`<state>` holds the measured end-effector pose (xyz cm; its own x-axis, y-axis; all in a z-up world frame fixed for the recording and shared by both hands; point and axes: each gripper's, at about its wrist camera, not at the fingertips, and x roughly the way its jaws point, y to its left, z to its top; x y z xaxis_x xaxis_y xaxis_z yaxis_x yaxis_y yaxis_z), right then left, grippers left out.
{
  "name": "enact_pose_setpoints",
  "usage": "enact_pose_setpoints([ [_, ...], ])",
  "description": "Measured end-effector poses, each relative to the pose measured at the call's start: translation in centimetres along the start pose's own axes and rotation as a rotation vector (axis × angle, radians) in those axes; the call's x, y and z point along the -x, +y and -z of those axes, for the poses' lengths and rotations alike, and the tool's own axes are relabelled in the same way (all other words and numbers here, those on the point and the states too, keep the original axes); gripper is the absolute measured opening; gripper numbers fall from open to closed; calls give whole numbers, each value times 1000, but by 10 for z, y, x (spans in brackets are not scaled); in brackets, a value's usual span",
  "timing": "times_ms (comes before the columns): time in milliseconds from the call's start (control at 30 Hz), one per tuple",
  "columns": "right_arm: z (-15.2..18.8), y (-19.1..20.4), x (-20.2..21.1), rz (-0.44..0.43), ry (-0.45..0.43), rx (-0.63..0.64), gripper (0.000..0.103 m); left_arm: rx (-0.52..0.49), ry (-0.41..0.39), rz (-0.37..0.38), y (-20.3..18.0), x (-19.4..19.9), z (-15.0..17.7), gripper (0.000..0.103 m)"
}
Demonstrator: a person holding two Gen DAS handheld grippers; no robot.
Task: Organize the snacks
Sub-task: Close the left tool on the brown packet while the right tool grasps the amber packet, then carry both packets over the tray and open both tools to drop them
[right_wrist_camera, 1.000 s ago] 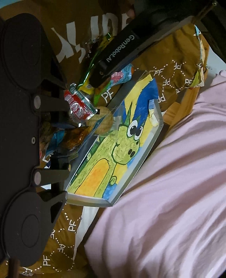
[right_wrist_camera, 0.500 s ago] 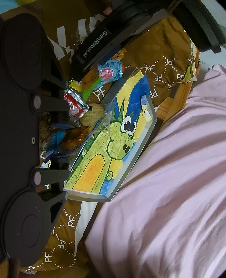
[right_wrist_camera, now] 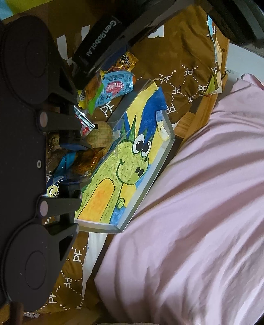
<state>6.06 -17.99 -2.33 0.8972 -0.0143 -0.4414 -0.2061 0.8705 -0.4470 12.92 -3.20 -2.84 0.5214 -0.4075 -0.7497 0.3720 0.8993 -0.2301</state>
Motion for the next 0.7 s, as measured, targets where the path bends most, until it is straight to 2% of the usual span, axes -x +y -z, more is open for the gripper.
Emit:
enact_pose_setpoints([
  [267,4,-2,1,15,-7,-8,29,127,-31,63,11,13,2,52],
  [467,9,-7,0,38,-42,-31,29,98,-129,71,7,27,-10,52],
  [700,1,-20,-13,129,-146,-57,29,68,-280,53,12,20,-55,52],
])
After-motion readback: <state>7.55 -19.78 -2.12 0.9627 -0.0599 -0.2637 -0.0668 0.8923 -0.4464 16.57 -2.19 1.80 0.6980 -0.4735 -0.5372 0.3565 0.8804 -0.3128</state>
